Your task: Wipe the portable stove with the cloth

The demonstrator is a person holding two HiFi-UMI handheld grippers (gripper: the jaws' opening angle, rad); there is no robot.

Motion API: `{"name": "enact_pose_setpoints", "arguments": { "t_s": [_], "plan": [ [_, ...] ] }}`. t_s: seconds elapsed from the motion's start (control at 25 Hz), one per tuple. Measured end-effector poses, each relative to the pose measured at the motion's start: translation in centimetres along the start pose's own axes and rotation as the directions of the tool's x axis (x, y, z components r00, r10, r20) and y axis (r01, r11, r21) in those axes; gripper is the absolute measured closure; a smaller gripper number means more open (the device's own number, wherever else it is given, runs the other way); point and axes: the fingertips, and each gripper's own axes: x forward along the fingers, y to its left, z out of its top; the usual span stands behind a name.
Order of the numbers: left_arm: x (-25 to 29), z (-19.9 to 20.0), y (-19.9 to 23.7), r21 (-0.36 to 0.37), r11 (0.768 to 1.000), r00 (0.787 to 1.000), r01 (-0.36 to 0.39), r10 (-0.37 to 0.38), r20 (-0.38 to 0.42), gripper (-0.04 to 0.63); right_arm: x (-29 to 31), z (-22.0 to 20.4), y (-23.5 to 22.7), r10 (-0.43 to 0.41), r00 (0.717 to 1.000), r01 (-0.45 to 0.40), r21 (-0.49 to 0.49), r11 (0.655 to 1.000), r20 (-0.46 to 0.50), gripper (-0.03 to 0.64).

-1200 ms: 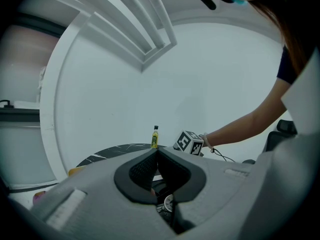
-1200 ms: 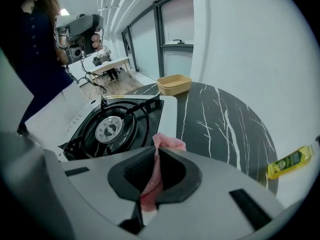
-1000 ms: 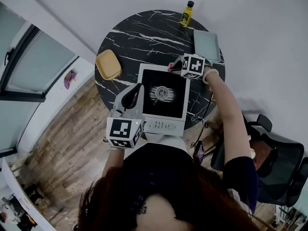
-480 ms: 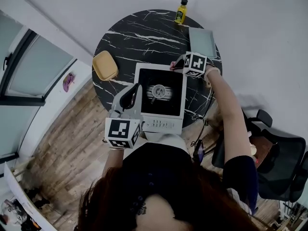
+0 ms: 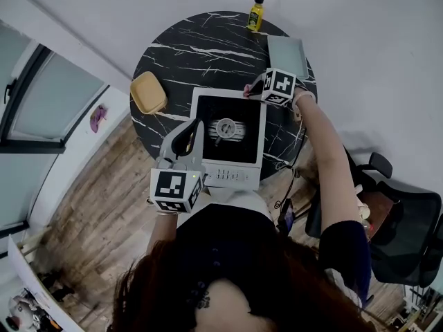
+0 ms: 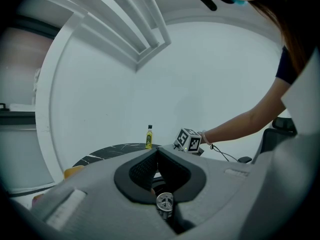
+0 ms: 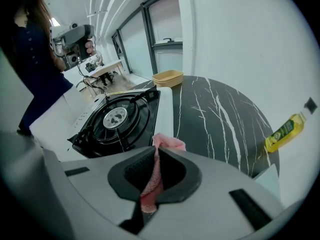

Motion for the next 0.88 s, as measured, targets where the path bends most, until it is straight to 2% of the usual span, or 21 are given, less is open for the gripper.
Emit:
{"name": "enact_pose_setpoints", "arguments": {
  "t_s": [0.12, 0.48, 0.72, 0.88],
  "plan": [
    [0.0, -0.1, -0.3, 0.0, 1.0, 1.0, 0.004, -0.004, -0.004, 0.583, -0.3, -0.5, 0.1, 0.004, 1.0, -0.004, 0.001, 1.0, -0.011, 0.597],
    [0.9, 0.1, -1.6, 0.014, 0.999, 0.999, 0.034, -0.034, -0.005, 0.583, -1.1, -2.0, -0.1, -0.047, 0.998, 0.043, 0.072, 0.996, 0.046, 0.597],
    [1.2, 0.3, -2.6, 0.022, 0.998, 0.998, 0.062, -0.062, -0.003, 0.583, -1.8, -2.9, -0.1, -0.149, 0.985, 0.135, 0.157, 0.978, 0.081, 0.597],
    [1.2, 0.5, -3.2, 0.024, 0.997, 0.997, 0.078, -0.078, 0.004, 0.583, -1.9, -3.1, -0.2, -0.262, 0.96, 0.232, 0.248, 0.941, 0.095, 0.597]
  ]
}}
